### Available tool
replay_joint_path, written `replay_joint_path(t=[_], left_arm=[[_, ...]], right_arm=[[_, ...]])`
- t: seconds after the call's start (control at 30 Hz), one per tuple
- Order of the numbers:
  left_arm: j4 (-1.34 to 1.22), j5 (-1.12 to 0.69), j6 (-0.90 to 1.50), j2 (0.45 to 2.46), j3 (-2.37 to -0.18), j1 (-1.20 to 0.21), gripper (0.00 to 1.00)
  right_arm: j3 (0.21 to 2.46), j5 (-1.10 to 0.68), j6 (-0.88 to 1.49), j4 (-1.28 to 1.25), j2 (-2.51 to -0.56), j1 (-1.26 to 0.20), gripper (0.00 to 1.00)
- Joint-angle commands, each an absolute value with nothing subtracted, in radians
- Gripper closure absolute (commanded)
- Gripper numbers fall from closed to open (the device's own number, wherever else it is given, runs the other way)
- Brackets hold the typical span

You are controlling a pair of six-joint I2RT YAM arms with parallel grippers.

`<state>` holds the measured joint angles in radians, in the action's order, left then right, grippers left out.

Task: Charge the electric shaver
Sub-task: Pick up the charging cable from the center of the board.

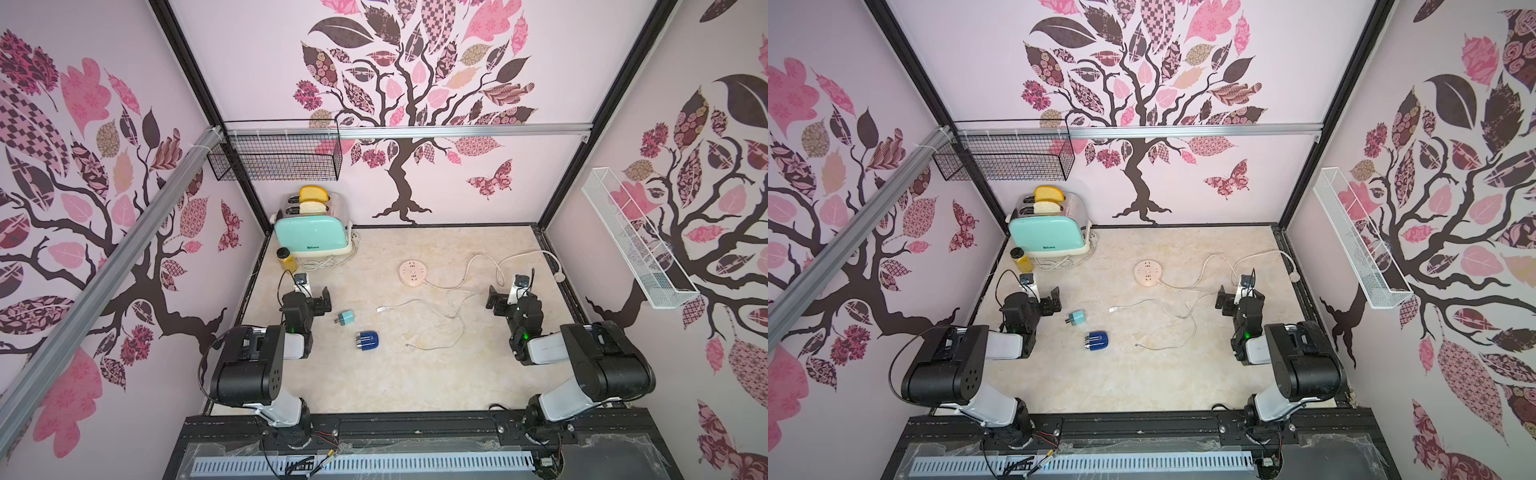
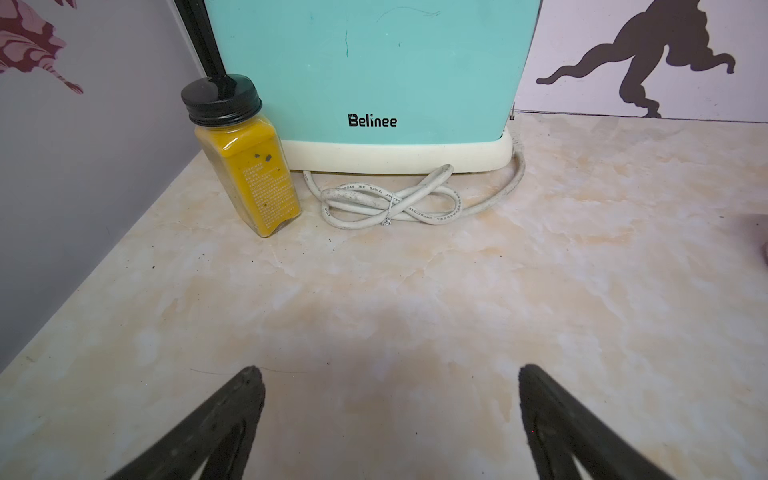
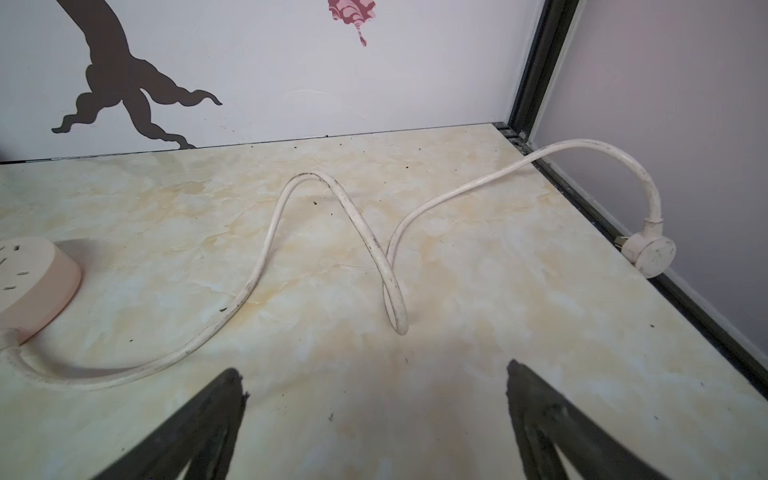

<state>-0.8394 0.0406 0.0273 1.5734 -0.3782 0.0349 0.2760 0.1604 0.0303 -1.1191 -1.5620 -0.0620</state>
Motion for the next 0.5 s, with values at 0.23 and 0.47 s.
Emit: replay_joint_path(t=[0.23, 0.47], left_arm=[[-0.843, 0.041, 0.032, 1.557, -0.395, 0.039, 0.02], [-0.841, 0.04, 0.034, 1.558, -0.397, 0.039, 0.02]], right_arm=[[0.299, 0.157, 0.041, -1.112, -1.549, -0.058, 0.01], [0.299, 0.158, 0.041, -1.113, -1.549, -0.057, 0.01]])
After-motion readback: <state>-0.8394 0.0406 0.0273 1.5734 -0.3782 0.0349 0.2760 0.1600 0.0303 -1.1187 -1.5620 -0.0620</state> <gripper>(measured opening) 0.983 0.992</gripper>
